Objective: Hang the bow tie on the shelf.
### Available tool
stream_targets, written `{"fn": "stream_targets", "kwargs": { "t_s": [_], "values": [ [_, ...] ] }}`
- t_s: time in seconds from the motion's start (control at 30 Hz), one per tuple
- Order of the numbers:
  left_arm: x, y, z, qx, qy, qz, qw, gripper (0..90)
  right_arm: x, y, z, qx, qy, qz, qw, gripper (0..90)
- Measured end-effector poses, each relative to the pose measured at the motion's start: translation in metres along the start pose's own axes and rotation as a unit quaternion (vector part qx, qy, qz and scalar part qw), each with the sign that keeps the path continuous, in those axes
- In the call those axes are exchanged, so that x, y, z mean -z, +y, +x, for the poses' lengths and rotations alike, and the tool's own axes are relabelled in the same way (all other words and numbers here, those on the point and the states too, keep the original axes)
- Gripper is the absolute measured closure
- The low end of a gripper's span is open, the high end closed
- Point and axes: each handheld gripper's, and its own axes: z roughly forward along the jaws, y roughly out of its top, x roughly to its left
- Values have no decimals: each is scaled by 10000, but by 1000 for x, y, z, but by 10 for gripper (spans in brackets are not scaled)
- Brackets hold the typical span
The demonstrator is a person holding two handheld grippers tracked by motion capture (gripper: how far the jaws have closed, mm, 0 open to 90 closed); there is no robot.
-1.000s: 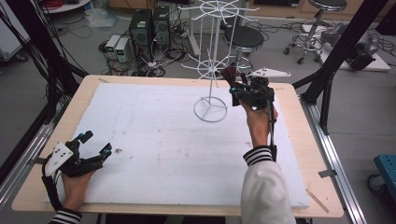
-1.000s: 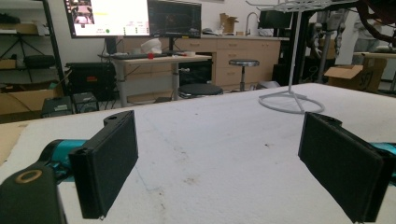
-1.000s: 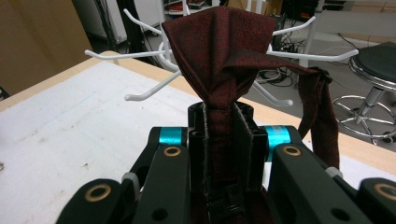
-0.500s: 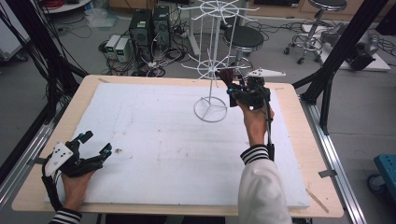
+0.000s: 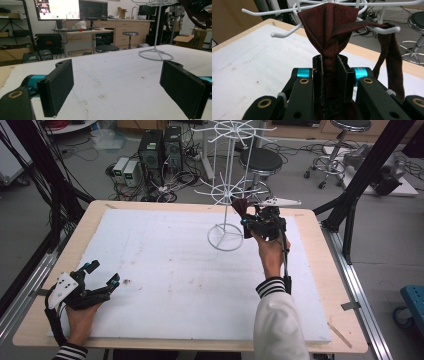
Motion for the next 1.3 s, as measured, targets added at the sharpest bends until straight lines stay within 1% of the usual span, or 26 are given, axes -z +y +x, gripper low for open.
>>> {"fn": "stream_targets", "kwargs": {
  "t_s": [0.17, 0.23, 0.3, 0.4, 0.47, 0.6, 0.67, 1.0, 1.03, 1.07, 1.1, 1.13, 1.17, 1.2, 1.23, 1.27, 1.3],
  "values": [
    [0, 0, 0, -2, -5, -1, 10000, 123, -2, -2, -1, -7, 41, 7, 10000, 775],
    [0, 0, 0, -5, -5, -2, 10000, 123, -3, -3, -1, -67, 71, 36, 9999, 775],
    [0, 0, 0, -3, -6, -4, 10000, 123, -4, -5, -2, -75, 78, 37, 9999, 775],
    [0, 0, 0, -5, -6, -3, 10000, 123, -6, -8, -2, -64, 84, 134, 9999, 775],
    [0, 0, 0, -14, -7, -4, 10000, 123, -8, -12, -2, -48, 52, 253, 9997, 775],
    [0, 0, 0, -15, -4, -3, 10000, 123, -11, -21, -4, -51, 63, 236, 9997, 774],
    [0, 0, 0, -15, -4, -2, 10000, 123, -12, -22, -4, -77, 106, 314, 9994, 774],
    [0, 0, 0, -9, -2, -2, 10000, 123, -10, -21, 2, 73, 127, 217, 9997, 755],
    [0, 0, 0, -6, 1, -2, 10000, 124, -10, -21, 2, 119, 129, 186, 9997, 726],
    [0, 0, 0, -4, -2, 5, 10000, 123, -9, -21, 2, 150, 141, 158, 9997, 669],
    [0, 0, 0, -2, 8, 5, 10000, 123, -9, -21, 3, 160, 123, 81, 9998, 529],
    [0, 0, 0, 0, 6, 13, 10000, 124, -8, -22, 3, 128, 124, -11, 9998, 356],
    [0, 0, 0, 7, 4, 8, 10000, 124, -9, -22, 4, 111, 99, -26, 9999, 204],
    [0, 0, 1, -7, 9, 10, 10000, 123, -8, -22, 5, 118, 30, 46, 9999, 111],
    [0, 0, 1, -7, 6, 16, 10000, 123, -8, -23, 6, 214, -27, 50, 9998, 39],
    [0, 0, 1, 3, 5, 13, 10000, 123, -6, -24, 9, 281, -84, -15, 9996, 7],
    [0, 0, 0, 9, 4, 6, 10000, 123, -5, -25, 10, 311, -178, -126, 9993, 7]
  ]
}}
